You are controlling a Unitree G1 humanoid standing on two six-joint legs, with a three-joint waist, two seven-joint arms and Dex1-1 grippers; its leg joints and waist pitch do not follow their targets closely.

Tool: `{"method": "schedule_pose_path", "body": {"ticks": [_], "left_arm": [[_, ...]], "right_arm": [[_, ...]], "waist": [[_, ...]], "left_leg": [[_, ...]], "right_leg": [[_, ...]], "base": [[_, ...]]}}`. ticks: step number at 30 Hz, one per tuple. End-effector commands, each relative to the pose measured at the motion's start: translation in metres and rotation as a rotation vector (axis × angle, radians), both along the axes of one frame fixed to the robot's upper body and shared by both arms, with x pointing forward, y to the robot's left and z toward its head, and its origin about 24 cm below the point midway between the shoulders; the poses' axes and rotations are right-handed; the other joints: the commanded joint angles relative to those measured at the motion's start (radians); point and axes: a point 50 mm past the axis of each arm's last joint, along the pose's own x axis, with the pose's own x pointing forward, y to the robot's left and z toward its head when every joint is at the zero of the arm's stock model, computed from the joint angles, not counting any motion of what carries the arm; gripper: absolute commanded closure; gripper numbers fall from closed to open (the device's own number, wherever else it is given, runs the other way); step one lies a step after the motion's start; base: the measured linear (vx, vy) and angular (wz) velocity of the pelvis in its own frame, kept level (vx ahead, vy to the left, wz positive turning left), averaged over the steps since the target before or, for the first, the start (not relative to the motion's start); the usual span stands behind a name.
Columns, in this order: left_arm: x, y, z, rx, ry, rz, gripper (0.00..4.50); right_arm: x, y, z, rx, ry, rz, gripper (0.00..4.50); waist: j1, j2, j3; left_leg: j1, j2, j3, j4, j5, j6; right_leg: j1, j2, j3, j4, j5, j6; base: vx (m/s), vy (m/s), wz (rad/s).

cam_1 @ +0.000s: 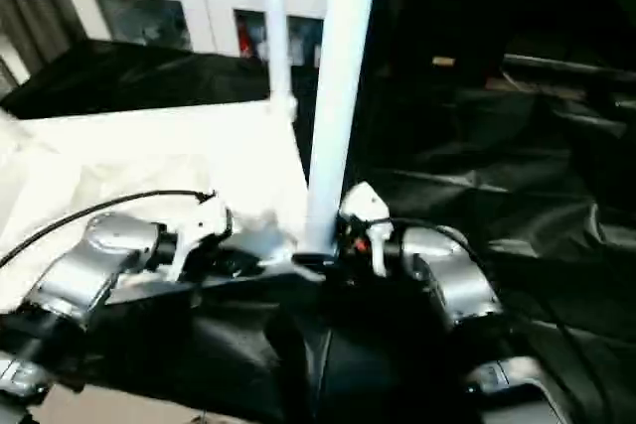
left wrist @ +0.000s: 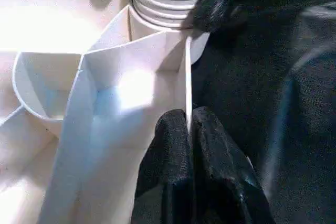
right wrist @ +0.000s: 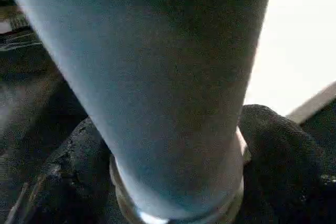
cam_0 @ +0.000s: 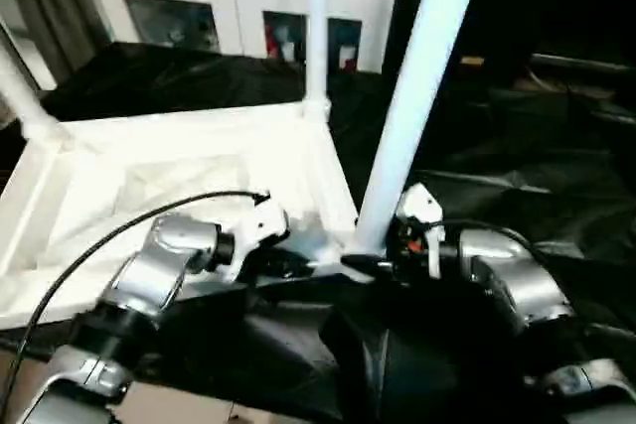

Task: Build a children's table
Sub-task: Rotate leg to tighten

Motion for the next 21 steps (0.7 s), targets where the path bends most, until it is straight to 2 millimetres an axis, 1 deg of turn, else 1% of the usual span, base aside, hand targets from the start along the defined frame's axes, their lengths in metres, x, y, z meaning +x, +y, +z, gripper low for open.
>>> {"method": "schedule_pose_path", "body": {"ticks": [1, 3, 5, 6, 7, 9, 10, 11, 12, 13, 14, 15, 16, 17, 18, 19, 21], "left_arm": [[-0.005, -0.001, 0.001, -0.041, 0.034, -0.043, 4.50], [-0.006, 0.000, 0.002, -0.046, 0.038, -0.046, 4.50], [-0.008, 0.002, 0.003, -0.049, 0.042, -0.051, 4.50], [-0.008, 0.003, 0.003, -0.049, 0.043, -0.053, 4.50], [-0.008, 0.003, 0.003, -0.049, 0.037, -0.049, 4.50], [-0.007, 0.002, 0.002, -0.050, 0.034, -0.045, 4.50], [-0.006, 0.002, 0.002, -0.051, 0.025, -0.036, 4.50], [-0.006, 0.002, 0.002, -0.051, 0.025, -0.036, 4.50], [-0.005, 0.001, 0.002, -0.052, 0.018, -0.026, 4.50], [-0.003, 0.000, 0.002, -0.057, 0.013, -0.015, 4.50], [-0.003, 0.000, 0.002, -0.060, 0.009, -0.008, 4.50], [-0.001, -0.002, 0.003, -0.065, -0.001, 0.011, 4.50], [0.003, -0.004, 0.002, -0.068, -0.013, 0.041, 4.50], [0.003, -0.004, 0.002, -0.068, -0.013, 0.041, 4.50], [0.006, -0.007, 0.001, -0.060, -0.027, 0.079, 4.50], [0.008, -0.008, 0.000, -0.057, -0.031, 0.096, 4.50], [0.012, -0.011, -0.002, -0.048, -0.040, 0.141, 4.50]], "right_arm": [[-0.001, -0.006, 0.004, -0.011, 0.003, 0.038, 0.70], [-0.001, -0.007, 0.006, -0.011, 0.007, 0.060, 0.70], [-0.001, -0.008, 0.007, -0.013, 0.010, 0.082, 0.70], [-0.001, -0.008, 0.007, -0.014, 0.012, 0.088, 0.96], [-0.002, -0.008, 0.007, -0.013, 0.013, 0.090, 1.03], [-0.002, -0.007, 0.006, -0.010, 0.016, 0.091, 1.03], [-0.002, -0.006, 0.006, -0.004, 0.017, 0.084, 1.27], [-0.002, -0.006, 0.006, -0.004, 0.017, 0.084, 1.40], [-0.003, -0.004, 0.005, 0.005, 0.020, 0.075, 1.40], [-0.004, -0.003, 0.003, 0.018, 0.024, 0.063, 1.46], [-0.004, -0.002, 0.002, 0.026, 0.027, 0.054, 1.58], [-0.006, -0.001, 0.000, 0.040, 0.035, 0.037, 1.58], [-0.009, 0.002, -0.006, 0.055, 0.048, -0.011, 1.65], [-0.009, 0.002, -0.006, 0.055, 0.048, -0.011, 1.69], [-0.009, 0.004, -0.011, 0.064, 0.053, -0.069, 1.70], [-0.009, 0.006, -0.013, 0.067, 0.053, -0.093, 1.72], [-0.007, 0.009, -0.019, 0.062, 0.053, -0.169, 1.73]], "waist": [[0.005, -0.008, -0.057], [0.010, -0.010, -0.055], [0.011, -0.010, -0.056], [0.011, -0.011, -0.056], [0.011, -0.011, -0.056], [0.011, -0.010, -0.056], [0.012, -0.009, -0.056], [0.011, -0.010, -0.056], [0.011, -0.010, -0.057], [0.011, -0.007, -0.057], [0.010, -0.006, -0.056], [0.011, -0.008, -0.056], [0.010, -0.005, -0.056], [0.011, -0.005, -0.055], [0.009, -0.006, -0.054], [0.008, -0.006, -0.053], [0.007, -0.008, -0.050]], "left_leg": [[0.013, 0.021, 0.002, -0.057, -0.191, 0.063], [0.014, 0.020, 0.003, -0.058, -0.196, 0.053], [0.012, 0.020, 0.002, -0.057, -0.189, 0.052], [0.012, 0.020, 0.003, -0.056, -0.181, 0.056], [0.012, 0.019, 0.004, -0.055, -0.175, 0.058], [0.012, 0.019, 0.004, -0.054, -0.167, 0.062], [0.012, 0.018, 0.004, -0.054, -0.168, 0.062], [0.012, 0.018, 0.004, -0.054, -0.168, 0.060], [0.013, 0.018, 0.004, -0.054, -0.168, 0.060], [0.013, 0.018, 0.004, -0.054, -0.172, 0.058], [0.013, 0.018, 0.003, -0.055, -0.176, 0.054], [0.013, 0.017, 0.003, -0.055, -0.180, 0.050], [0.013, 0.018, 0.002, -0.056, -0.184, 0.047], [0.014, 0.018, 0.003, -0.056, -0.190, 0.045], [0.014, 0.017, 0.001, -0.059, -0.203, 0.035], [0.015, 0.017, 0.002, -0.060, -0.209, 0.031], [0.017, 0.017, 0.000, -0.064, -0.241, 0.013]], "right_leg": [[0.048, -0.036, 0.027, -0.062, -0.093, -0.262], [0.047, -0.035, 0.029, -0.062, -0.106, -0.255], [0.049, -0.035, 0.029, -0.060, -0.092, -0.255], [0.049, -0.035, 0.029, -0.059, -0.080, -0.256], [0.048, -0.034, 0.029, -0.058, -0.073, -0.258], [0.049, -0.034, 0.028, -0.057, -0.060, -0.262], [0.048, -0.034, 0.028, -0.058, -0.061, -0.262], [0.049, -0.034, 0.028, -0.058, -0.065, -0.261], [0.049, -0.034, 0.028, -0.058, -0.066, -0.261], [0.048, -0.033, 0.028, -0.058, -0.067, -0.261], [0.049, -0.033, 0.028, -0.059, -0.070, -0.261], [0.049, -0.033, 0.029, -0.060, -0.077, -0.258], [0.049, -0.034, 0.029, -0.060, -0.084, -0.256], [0.047, -0.034, 0.030, -0.063, -0.091, -0.251], [0.048, -0.035, 0.030, -0.065, -0.118, -0.243], [0.046, -0.034, 0.031, -0.067, -0.126, -0.239], [0.045, -0.037, 0.032, -0.073, -0.188, -0.221]], "base": [[0.000, 0.000, 0.00], [0.000, 0.000, 0.00], [0.000, 0.000, 0.00], [0.000, 0.000, 0.00], [0.000, 0.000, 0.00], [0.000, 0.000, 0.00], [0.000, 0.000, 0.00], [0.000, 0.000, 0.00], [0.000, 0.000, 0.00], [0.000, 0.000, 0.00], [0.000, 0.000, 0.00], [0.000, 0.000, 0.00], [0.000, 0.000, 0.00], [0.000, 0.000, 0.00], [0.000, 0.000, 0.00], [0.000, 0.000, 0.00], [0.000, 0.000, 0.00]]}}
